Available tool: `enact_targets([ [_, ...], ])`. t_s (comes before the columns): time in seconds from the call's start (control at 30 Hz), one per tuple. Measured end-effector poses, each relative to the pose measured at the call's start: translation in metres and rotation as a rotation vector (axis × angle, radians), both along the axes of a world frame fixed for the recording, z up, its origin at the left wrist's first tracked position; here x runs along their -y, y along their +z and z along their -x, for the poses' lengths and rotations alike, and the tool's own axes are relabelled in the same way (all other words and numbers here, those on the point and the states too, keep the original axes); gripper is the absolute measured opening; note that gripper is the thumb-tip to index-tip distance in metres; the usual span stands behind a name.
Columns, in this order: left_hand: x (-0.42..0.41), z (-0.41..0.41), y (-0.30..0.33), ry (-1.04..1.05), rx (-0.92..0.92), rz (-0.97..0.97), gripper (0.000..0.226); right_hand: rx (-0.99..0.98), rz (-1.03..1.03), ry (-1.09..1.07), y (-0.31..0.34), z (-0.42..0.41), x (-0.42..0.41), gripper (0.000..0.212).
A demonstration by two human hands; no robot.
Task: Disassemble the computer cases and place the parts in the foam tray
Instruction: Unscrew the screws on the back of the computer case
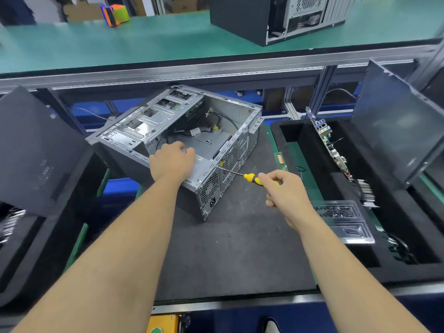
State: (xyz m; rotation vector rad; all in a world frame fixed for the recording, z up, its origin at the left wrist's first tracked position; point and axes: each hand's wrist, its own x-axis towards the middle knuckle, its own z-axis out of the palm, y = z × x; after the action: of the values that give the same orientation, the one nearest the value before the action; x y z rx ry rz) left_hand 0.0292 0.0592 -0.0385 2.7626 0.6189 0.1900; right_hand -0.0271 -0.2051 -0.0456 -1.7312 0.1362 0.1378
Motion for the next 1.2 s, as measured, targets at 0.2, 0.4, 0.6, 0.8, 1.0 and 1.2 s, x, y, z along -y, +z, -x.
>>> enact_targets([
  [0.2, 0.000, 0.000, -0.001, 0.012, 0.010, -0.007, 0.041, 0.025, -0.139, -0.047, 0.000, 0.001, -0.006, 0.008],
  [0.4, 0.000, 0.000, -0.001, 0.015, 0.018, -0.006, 0.040, -0.054, 0.002, -0.044, -0.004, 0.003, -0.005, 0.033],
  [0.6, -0.001, 0.000, -0.002, 0.010, 0.025, -0.007, 0.040, 0.133, 0.021, -0.073, -0.004, 0.011, -0.007, 0.011],
  [0.8, -0.002, -0.001, -0.003, 0.012, 0.035, 0.000, 0.041, 0.008, -0.062, -0.085, -0.002, 0.010, -0.011, 0.016],
  [1.0, -0.002, -0.002, -0.005, 0.009, 0.042, 0.010, 0.040, 0.098, 0.077, -0.062, -0.004, 0.014, -0.011, 0.024],
  [1.2, -0.003, -0.002, -0.005, 0.005, 0.038, 0.014, 0.043, 0.220, 0.026, -0.063, 0.000, 0.017, -0.013, 0.018],
])
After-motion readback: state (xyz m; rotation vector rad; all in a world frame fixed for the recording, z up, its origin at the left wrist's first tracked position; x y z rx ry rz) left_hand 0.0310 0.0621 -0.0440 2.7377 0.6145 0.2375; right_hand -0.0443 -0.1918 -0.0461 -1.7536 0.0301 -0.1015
